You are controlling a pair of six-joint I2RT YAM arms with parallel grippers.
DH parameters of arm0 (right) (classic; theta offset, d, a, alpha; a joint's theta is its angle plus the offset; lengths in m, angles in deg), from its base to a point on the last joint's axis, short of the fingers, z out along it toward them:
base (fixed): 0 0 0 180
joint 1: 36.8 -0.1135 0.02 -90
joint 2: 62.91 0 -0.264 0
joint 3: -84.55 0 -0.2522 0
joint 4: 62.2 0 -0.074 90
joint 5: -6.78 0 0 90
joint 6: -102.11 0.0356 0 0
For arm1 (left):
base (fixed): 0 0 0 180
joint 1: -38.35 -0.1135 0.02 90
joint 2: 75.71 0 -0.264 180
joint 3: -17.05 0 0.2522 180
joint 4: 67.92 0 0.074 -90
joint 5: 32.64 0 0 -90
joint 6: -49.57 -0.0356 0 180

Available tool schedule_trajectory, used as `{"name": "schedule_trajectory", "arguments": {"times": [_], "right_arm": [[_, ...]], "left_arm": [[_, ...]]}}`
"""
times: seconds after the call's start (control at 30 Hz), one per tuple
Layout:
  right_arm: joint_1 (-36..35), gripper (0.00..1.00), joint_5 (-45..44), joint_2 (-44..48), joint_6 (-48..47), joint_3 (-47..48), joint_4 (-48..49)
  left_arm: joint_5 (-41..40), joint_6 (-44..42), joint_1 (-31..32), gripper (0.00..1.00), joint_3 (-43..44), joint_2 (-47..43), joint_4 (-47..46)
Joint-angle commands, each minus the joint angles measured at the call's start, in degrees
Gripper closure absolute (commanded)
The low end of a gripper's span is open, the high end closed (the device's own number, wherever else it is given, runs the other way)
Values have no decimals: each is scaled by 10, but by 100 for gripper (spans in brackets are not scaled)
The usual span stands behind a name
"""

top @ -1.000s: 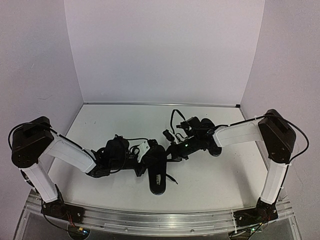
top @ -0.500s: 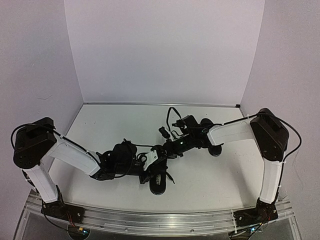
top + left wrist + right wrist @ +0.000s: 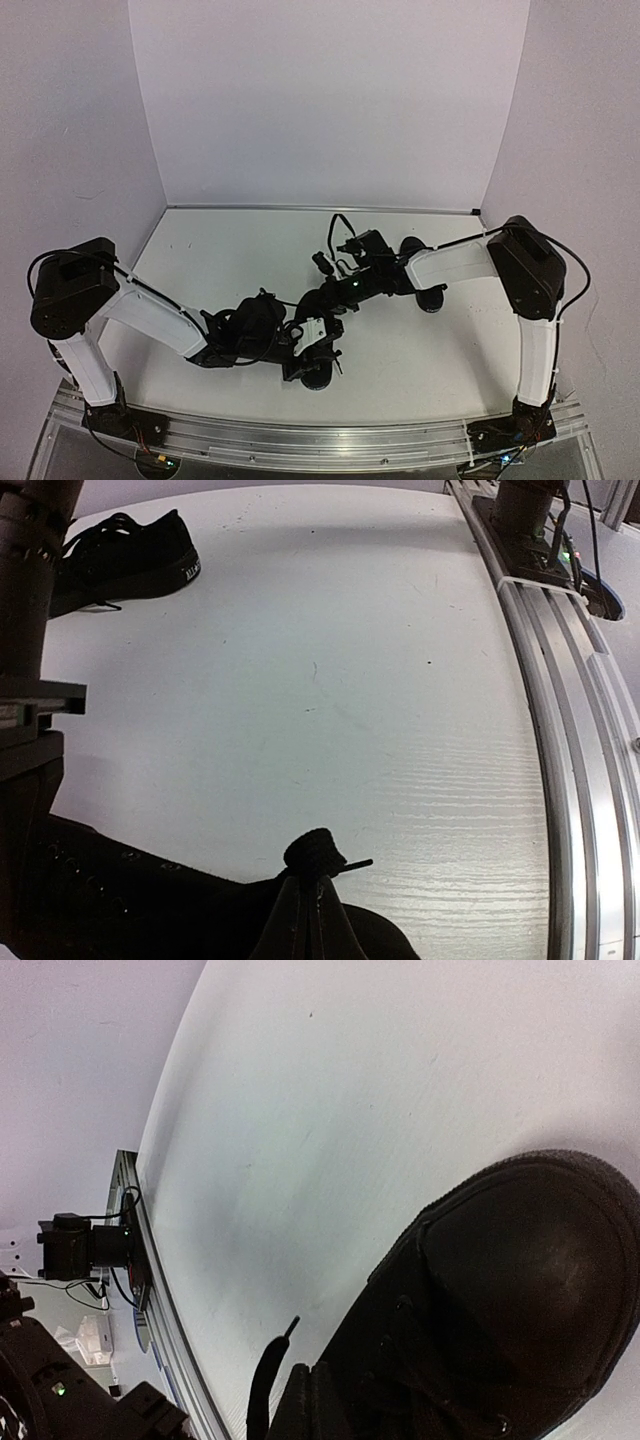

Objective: Tie the shoes

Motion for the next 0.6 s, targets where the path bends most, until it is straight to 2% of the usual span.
{"name": "schedule_trajectory", "arguments": {"times": [0.0,0.43,0.47,0.57], "right_arm": [[2,100,-18,-20,6,35,28],[5,100,-12,-42,9,66,27],[5,100,-3,-39,8,67,27],[5,99,18,-20,5,60,22]], "left_arm": [[29,-14,20,100,24,13,20],[25,-16,25,100,28,23,26],[17,-13,25,97,25,20,23],[-5,0,25,81,17,8,10]]}}
